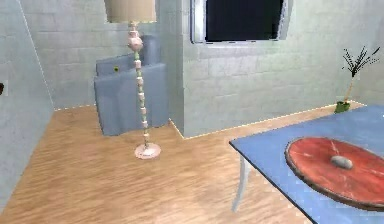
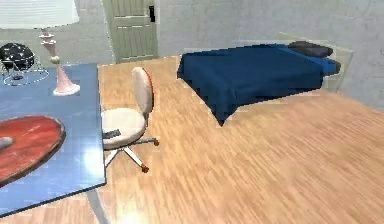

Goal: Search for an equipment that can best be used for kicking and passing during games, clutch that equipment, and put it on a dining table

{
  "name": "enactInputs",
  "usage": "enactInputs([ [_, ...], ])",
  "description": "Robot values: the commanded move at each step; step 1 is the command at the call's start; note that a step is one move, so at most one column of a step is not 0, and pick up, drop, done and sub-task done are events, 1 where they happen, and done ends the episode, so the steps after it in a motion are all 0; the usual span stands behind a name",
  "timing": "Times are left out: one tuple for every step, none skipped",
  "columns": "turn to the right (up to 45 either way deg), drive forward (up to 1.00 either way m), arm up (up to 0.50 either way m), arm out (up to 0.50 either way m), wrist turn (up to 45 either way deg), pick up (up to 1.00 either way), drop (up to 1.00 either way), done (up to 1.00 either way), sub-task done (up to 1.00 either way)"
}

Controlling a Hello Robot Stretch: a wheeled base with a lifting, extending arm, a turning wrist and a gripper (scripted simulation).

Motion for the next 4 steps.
enactInputs([
  [0.0, 0.05, 0.0, 0.0, 0.0, 0.0, 0.0, 0.0, 0.0],
  [-45.0, 0.0, 0.0, 0.0, 0.0, 0.0, 0.0, 0.0, 0.0],
  [-45.0, 0.0, 0.0, 0.0, 0.0, 0.0, 0.0, 0.0, 0.0],
  [-45.0, 0.0, 0.0, 0.0, 0.0, 0.0, 0.0, 0.0, 0.0],
])
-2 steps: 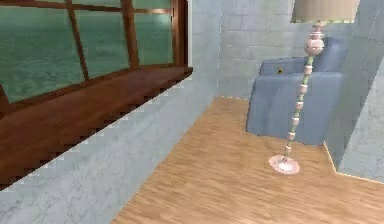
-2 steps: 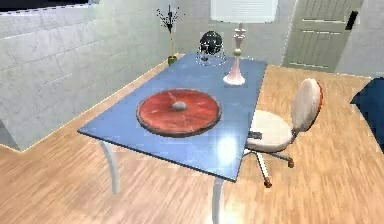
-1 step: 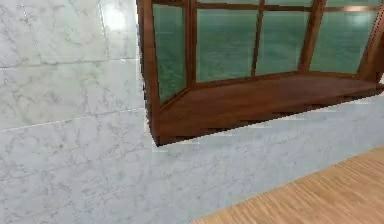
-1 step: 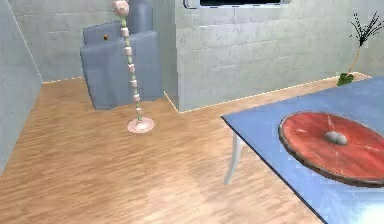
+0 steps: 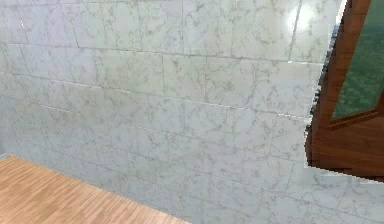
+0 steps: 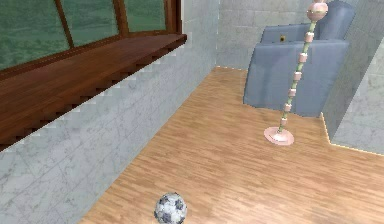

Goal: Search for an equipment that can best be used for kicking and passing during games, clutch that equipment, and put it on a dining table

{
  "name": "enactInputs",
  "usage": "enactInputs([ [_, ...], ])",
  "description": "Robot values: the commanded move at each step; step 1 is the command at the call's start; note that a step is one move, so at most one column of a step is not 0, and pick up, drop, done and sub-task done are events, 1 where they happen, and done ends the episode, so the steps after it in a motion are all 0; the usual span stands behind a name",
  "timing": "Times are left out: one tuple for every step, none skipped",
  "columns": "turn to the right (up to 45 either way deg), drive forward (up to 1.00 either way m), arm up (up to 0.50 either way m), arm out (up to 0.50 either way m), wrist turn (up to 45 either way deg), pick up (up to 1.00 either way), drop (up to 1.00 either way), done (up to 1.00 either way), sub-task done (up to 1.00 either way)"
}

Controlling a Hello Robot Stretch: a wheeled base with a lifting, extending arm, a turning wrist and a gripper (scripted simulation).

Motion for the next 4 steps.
enactInputs([
  [0.0, 0.0, 0.16, 0.0, 0.0, 0.0, 0.0, 0.0, 0.0],
  [0.0, 0.0, 0.0, 0.44, 0.0, 0.0, 0.0, 0.0, 0.0],
  [0.0, 0.0, 0.0, 0.0, 45.0, 0.0, 0.0, 0.0, 0.0],
  [0.0, 0.0, 0.0, 0.0, 45.0, 0.0, 0.0, 0.0, 0.0],
])
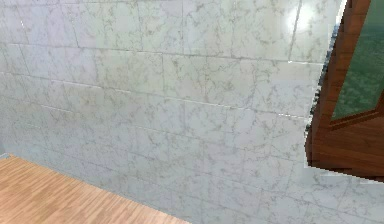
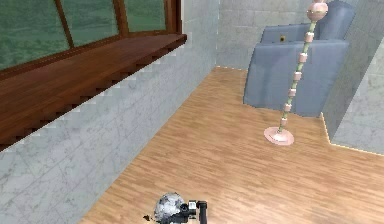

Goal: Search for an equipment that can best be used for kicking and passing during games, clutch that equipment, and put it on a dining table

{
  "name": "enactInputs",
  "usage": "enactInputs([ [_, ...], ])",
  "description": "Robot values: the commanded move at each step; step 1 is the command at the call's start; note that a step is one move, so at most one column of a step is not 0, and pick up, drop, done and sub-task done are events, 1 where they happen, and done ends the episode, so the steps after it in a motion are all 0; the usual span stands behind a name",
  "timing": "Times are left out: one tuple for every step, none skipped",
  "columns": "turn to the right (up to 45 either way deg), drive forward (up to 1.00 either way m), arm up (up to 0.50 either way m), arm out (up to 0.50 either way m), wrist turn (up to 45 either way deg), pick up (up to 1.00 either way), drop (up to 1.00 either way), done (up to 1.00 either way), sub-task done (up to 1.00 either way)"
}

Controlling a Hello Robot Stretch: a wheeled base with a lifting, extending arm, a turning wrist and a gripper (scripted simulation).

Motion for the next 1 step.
enactInputs([
  [0.0, 0.0, 0.0, 0.0, 45.0, 0.0, 0.0, 0.0, 0.0],
])
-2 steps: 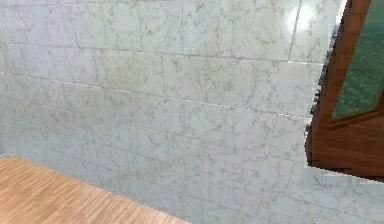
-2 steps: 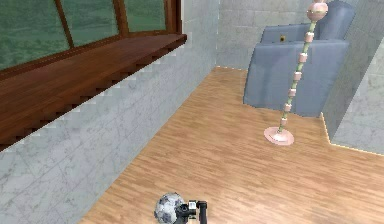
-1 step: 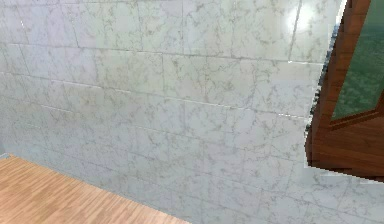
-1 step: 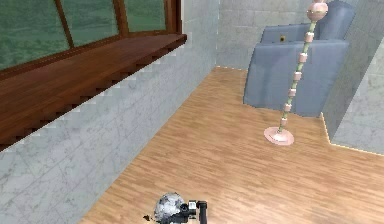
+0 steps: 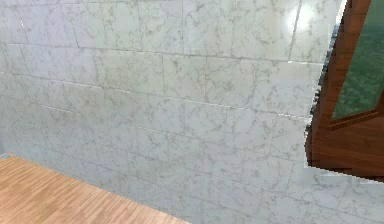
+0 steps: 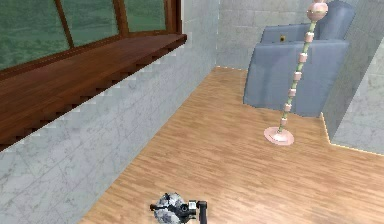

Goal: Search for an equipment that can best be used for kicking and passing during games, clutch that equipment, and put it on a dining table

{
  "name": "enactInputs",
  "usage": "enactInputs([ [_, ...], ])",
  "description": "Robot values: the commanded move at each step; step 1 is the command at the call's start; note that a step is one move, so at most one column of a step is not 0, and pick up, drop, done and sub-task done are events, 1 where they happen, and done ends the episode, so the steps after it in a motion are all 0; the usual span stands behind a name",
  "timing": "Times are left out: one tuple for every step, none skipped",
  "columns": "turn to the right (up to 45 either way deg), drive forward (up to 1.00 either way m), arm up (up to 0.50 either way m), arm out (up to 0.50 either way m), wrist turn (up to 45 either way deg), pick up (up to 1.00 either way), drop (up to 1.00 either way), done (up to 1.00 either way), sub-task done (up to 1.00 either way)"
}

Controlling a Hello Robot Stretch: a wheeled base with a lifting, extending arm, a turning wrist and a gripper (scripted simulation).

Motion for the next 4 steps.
enactInputs([
  [0.0, 0.0, 0.0, 0.0, 12.0, 0.0, 0.0, 0.0, 0.0],
  [0.0, 0.0, -0.3, 0.0, 0.0, 0.0, 0.0, 0.0, 0.0],
  [0.0, 0.0, 0.0, 0.0, 0.0, 1.0, 0.0, 0.0, 0.0],
  [0.0, 0.0, 0.1, 0.0, 0.0, 0.0, 0.0, 0.0, 0.0],
])
